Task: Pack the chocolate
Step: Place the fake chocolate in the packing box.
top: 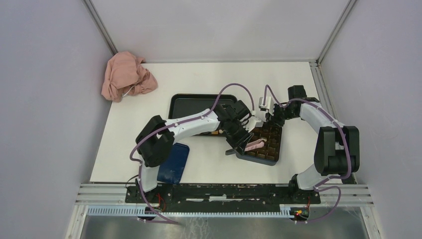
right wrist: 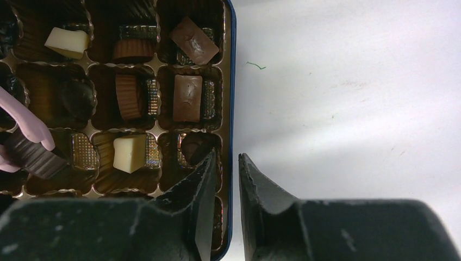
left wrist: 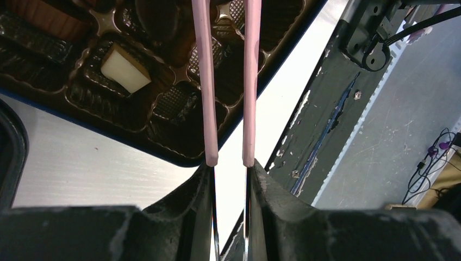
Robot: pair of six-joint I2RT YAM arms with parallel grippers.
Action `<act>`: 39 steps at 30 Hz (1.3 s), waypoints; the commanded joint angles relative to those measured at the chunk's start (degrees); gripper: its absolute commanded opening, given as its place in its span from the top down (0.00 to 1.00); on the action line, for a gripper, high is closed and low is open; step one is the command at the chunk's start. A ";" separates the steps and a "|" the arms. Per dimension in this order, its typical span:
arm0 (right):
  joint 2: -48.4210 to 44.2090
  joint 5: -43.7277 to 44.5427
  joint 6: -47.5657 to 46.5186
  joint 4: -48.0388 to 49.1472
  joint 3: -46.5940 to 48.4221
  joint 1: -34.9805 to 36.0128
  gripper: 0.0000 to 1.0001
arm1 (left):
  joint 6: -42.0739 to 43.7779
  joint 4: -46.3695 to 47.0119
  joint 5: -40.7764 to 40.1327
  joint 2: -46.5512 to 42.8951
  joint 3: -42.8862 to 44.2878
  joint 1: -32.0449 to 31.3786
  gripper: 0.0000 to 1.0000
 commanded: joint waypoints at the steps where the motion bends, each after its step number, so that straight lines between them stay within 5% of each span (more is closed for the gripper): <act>1: 0.09 -1.35 0.42 -0.07 2.28 -0.23 0.71 | 2.91 -1.17 -0.66 0.96 3.44 -0.69 0.87; 19: -2.55 -2.25 0.97 0.02 1.98 -0.22 0.45 | 2.08 -1.96 -3.51 2.69 5.95 -1.22 0.65; 31: -4.23 -3.70 0.82 -0.78 2.35 -1.02 0.40 | 0.64 0.82 -3.43 -0.36 4.71 -1.13 0.66; 39: -6.64 -7.26 1.05 -1.20 2.45 -2.91 0.39 | -4.98 10.53 -3.73 -12.29 -6.41 6.24 0.68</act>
